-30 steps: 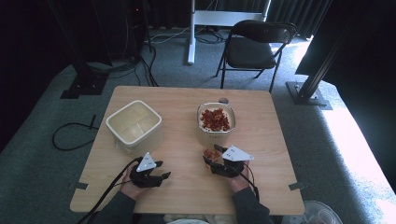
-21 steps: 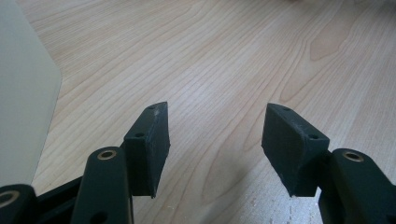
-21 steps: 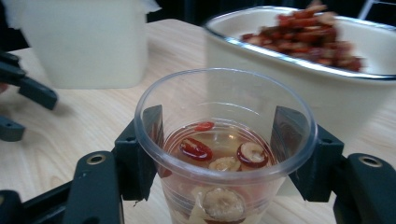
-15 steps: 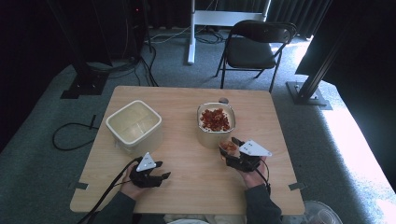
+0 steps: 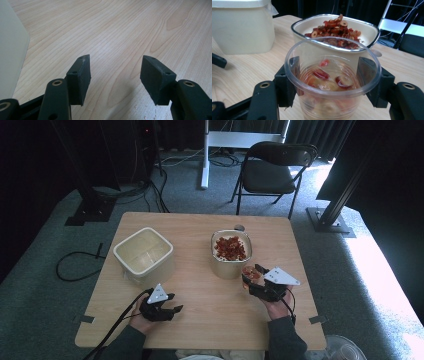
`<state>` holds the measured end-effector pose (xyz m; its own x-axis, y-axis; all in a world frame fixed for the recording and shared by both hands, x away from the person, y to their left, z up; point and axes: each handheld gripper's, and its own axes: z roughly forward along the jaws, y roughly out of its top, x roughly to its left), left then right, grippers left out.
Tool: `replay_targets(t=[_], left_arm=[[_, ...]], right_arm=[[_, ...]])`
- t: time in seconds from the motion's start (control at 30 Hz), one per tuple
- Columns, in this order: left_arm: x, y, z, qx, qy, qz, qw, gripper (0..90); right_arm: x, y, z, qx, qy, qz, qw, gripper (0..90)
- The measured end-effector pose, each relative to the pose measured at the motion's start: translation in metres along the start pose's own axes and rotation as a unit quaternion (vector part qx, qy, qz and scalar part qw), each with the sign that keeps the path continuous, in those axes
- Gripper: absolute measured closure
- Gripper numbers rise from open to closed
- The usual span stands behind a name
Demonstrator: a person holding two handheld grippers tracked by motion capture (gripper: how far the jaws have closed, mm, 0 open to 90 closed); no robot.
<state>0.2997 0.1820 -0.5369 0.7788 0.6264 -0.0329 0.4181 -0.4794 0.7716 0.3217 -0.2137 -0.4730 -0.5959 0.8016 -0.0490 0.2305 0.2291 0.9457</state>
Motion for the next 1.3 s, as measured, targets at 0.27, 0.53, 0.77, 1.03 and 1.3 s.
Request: replay_targets(t=[0.27,0.53,0.77,1.03,1.3], left_arm=[[-0.001,0.001,0.001,0.002,-0.004,0.001,1.0,42.2],[-0.001,0.001,0.002,0.004,-0.004,0.003,1.0,42.2],[-0.001,0.001,0.003,0.004,-0.004,0.002,1.0,42.2],[-0.001,0.001,0.003,0.004,-0.004,0.004,1.0,42.2],[-0.001,0.001,0.003,0.006,-0.004,0.005,1.0,42.3]], right_arm=[[0.01,0.002,-0.002,-0.005,0.006,-0.005,1.0,35.5],[0.008,0.003,-0.005,-0.015,-0.001,-0.006,0.9999,35.5],[0.0,0.011,-0.003,-0.015,-0.016,-0.012,0.9997,35.5],[-0.019,0.031,-0.001,-0.002,-0.053,-0.04,0.9978,35.5],[-0.039,0.059,0.007,0.022,-0.092,-0.079,0.9923,35.5]])
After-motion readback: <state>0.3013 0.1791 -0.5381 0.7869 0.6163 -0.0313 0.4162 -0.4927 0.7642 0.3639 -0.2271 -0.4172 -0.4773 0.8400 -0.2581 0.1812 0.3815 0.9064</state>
